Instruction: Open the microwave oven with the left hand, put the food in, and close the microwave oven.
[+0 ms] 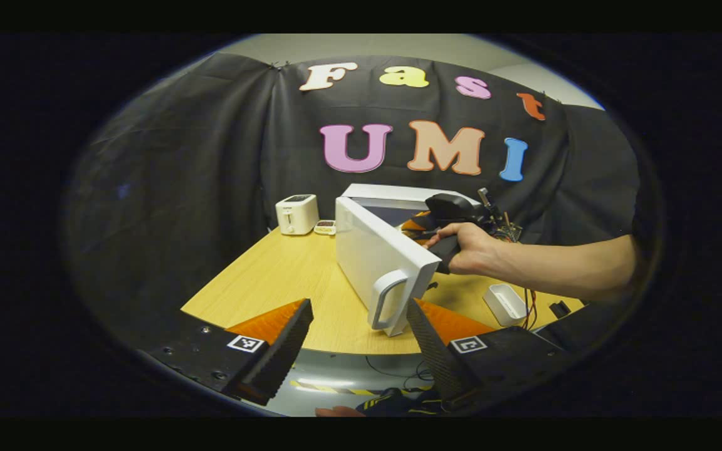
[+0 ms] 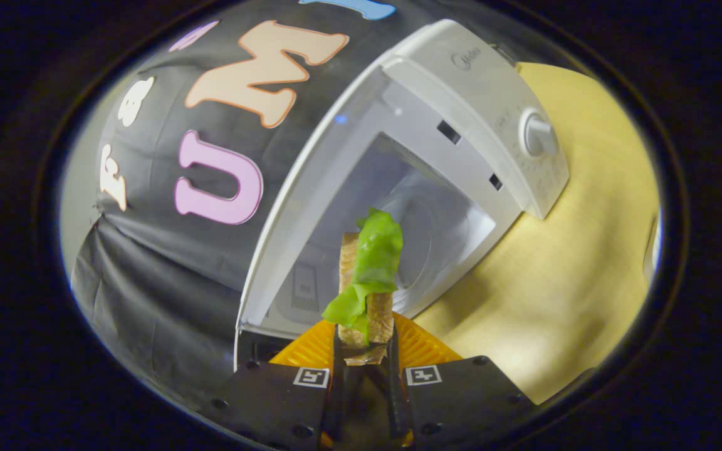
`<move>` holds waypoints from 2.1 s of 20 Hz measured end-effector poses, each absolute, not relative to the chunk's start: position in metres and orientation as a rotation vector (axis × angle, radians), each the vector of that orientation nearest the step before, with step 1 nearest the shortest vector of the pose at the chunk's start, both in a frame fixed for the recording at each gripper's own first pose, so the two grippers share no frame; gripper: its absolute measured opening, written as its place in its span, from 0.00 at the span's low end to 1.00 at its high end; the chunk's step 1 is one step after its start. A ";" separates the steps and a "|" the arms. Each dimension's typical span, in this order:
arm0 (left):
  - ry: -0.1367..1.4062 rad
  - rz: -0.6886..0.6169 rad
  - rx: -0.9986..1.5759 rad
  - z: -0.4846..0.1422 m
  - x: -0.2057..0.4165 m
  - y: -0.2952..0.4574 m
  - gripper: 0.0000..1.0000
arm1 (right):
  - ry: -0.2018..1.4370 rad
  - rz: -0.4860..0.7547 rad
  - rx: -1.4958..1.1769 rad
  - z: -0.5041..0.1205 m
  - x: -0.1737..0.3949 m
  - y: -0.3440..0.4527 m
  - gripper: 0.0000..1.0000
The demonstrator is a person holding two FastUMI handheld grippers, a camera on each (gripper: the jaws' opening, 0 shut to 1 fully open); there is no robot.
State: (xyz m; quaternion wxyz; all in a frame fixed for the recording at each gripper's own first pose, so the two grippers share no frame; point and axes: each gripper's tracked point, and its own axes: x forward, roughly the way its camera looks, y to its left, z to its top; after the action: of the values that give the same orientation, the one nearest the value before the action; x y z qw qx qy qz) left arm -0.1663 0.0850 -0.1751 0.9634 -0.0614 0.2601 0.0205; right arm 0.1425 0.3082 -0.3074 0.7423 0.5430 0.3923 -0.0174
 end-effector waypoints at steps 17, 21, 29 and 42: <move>0.573 0.152 -0.189 -0.185 -0.186 0.105 0.93 | 0.738 -0.312 1.435 -0.371 0.214 0.318 0.30; 0.554 0.164 -0.162 -0.179 -0.186 0.109 0.88 | 0.737 -0.324 1.404 -0.376 0.212 0.314 0.29; 0.530 0.166 -0.139 -0.172 -0.188 0.108 0.97 | 0.814 -0.378 1.326 -0.389 0.196 0.307 0.88; 0.507 0.183 -0.134 -0.169 -0.192 0.115 0.97 | 0.964 -0.339 1.242 -0.406 0.156 0.314 0.84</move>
State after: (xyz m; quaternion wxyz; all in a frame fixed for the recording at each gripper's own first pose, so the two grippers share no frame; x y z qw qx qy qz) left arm -0.1916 0.1151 -0.1687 0.9616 -0.0660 0.2504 0.0905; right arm 0.1563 0.3136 -0.4056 0.6935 0.5564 0.4318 -0.1519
